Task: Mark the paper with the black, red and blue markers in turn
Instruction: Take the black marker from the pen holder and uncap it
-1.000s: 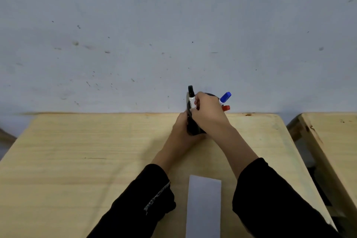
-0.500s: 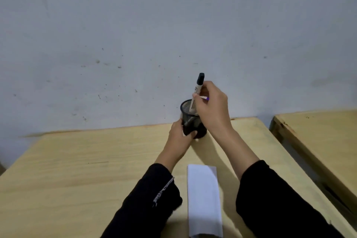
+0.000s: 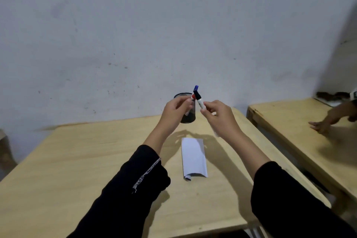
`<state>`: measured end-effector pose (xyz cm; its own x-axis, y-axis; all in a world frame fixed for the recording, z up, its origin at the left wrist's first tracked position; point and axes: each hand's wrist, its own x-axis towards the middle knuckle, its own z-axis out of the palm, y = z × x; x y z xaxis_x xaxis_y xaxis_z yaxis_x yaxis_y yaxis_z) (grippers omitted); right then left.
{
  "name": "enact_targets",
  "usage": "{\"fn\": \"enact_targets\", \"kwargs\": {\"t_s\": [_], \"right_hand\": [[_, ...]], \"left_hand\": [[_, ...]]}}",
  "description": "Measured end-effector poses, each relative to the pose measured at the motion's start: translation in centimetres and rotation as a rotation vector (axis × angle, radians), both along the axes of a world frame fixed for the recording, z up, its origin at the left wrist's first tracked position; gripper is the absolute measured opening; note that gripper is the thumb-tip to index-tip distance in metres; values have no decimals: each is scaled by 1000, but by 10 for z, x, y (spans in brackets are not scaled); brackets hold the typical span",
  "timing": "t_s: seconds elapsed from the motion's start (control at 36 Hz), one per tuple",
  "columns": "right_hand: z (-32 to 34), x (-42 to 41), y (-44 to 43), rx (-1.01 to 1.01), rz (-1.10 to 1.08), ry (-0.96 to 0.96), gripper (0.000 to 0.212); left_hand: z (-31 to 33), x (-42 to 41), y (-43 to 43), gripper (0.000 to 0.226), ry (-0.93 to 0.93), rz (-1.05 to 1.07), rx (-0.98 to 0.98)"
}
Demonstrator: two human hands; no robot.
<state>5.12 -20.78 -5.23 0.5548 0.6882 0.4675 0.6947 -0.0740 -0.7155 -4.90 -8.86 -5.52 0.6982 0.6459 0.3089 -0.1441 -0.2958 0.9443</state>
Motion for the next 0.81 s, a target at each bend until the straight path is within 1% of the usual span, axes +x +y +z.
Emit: {"fn": "enact_targets", "kwargs": {"t_s": [0.11, 0.19, 0.22, 0.25, 0.31, 0.39, 0.44, 0.5, 0.56, 0.61, 0.69, 0.75, 0.81], "right_hand": [[1, 6, -7, -161, 29, -55, 25], [-2, 5, -7, -229, 59, -89, 26], [-10, 1, 1, -276, 87, -92, 25], [-14, -1, 7, -300, 112, -80, 24], [-15, -2, 5, -285, 153, -26, 19], [-14, 3, -1, -235, 216, 109, 14], [-12, 9, -6, -210, 225, 179, 13], [-10, 14, -9, -155, 223, 265, 15], [-9, 16, -13, -50, 231, 394, 18], [-9, 16, -14, 104, 238, 570, 20], [-13, 10, -13, 336, 235, 902, 15], [-14, 4, -9, 432, 248, 1047, 12], [-16, -4, -3, 457, 278, 1086, 13]], "left_hand": [[11, 4, -10, 19, -36, -54, -13], [6, 3, -8, 13, 8, -35, 25], [-5, -2, 1, 11, 30, -18, 20], [-12, -6, 8, 10, 37, -5, 11], [-16, -12, 12, 11, 37, 3, -7], [-18, -18, 15, 13, 8, 8, -55], [-20, -20, 18, 10, -16, 29, -88], [-22, -21, 21, 8, -34, 45, -127], [-24, -22, 22, 10, -52, 50, -173], [-25, -22, 21, 15, -73, 43, -232], [-25, -20, 14, 23, -110, 21, -294], [-23, -18, 10, 17, -124, 17, -303], [-20, -15, 6, 8, -119, 0, -292]]}}
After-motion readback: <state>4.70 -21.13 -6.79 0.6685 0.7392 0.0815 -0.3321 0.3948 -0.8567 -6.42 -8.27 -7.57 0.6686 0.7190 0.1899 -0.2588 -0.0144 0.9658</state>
